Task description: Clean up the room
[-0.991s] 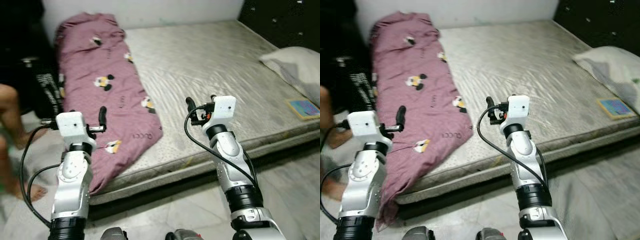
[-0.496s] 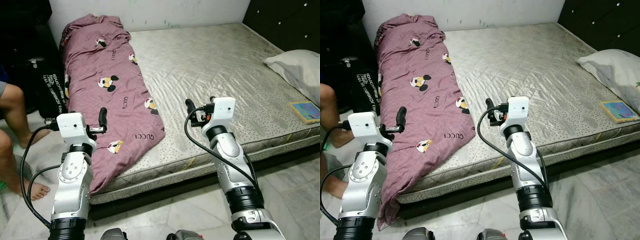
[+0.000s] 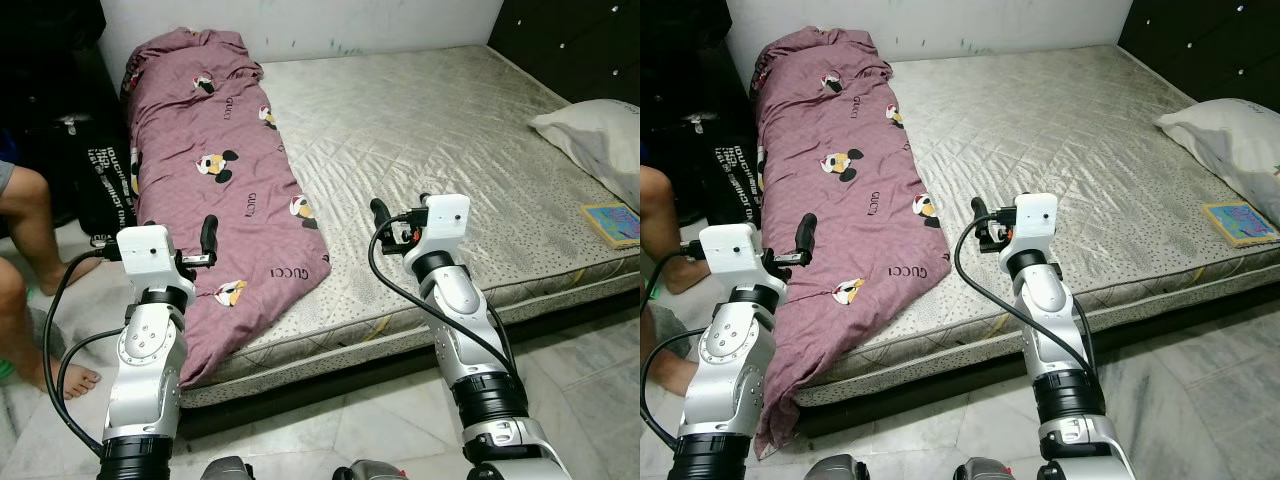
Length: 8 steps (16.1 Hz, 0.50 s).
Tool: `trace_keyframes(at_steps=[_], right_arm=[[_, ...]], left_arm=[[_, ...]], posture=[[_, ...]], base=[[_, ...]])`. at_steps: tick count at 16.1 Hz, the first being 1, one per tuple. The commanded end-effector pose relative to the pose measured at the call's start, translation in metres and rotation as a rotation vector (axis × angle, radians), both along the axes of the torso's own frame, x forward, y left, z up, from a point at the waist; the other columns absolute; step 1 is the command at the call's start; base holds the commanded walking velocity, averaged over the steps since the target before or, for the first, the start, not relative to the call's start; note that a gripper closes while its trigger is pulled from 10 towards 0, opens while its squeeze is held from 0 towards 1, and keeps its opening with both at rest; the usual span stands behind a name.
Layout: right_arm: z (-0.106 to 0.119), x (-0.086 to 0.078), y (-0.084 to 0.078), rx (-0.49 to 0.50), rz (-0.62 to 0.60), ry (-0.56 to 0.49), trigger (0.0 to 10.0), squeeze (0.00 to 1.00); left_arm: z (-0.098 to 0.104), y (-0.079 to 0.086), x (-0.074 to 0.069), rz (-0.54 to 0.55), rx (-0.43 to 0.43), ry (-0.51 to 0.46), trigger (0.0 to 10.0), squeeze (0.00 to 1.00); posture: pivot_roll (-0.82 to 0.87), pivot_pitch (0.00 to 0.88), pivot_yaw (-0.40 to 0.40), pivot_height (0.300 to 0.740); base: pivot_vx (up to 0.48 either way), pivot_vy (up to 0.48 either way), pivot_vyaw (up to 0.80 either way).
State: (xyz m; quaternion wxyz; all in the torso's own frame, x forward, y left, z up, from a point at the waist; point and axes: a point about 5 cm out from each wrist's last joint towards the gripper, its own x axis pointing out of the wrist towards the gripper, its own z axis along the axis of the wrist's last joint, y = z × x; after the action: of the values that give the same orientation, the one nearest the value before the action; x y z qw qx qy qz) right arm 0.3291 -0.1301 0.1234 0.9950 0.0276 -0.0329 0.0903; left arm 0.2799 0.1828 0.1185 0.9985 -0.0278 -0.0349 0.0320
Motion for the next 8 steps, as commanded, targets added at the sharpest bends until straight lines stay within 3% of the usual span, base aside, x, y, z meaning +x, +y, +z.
trace_keyframes(at_steps=[1,3,8], right_arm=[[0.0028,0.0001,-0.0016,-0.006,-0.009,-0.008,10.0,0.0],[0.0026,0.0,-0.0015,-0.005,-0.008,-0.007,10.0,0.0],[0.0028,0.0003,-0.0021,-0.007,-0.009,-0.006,10.0,0.0]], left_arm=[[0.0041,-0.0012,-0.0005,-0.017,0.004,-0.016,10.0,0.0],[0.0041,-0.0012,-0.001,-0.016,0.002,-0.018,10.0,0.0],[0.0045,-0.0014,-0.0012,-0.02,-0.001,-0.021,10.0,0.0]], posture=[[-0.02,0.0,-0.028,0.74],[-0.02,0.0,-0.028,0.74],[-0.02,0.0,-0.03,0.74]], base=[[0.0,0.0,0.0],[0.0,0.0,0.0],[0.273,0.0,0.0]])
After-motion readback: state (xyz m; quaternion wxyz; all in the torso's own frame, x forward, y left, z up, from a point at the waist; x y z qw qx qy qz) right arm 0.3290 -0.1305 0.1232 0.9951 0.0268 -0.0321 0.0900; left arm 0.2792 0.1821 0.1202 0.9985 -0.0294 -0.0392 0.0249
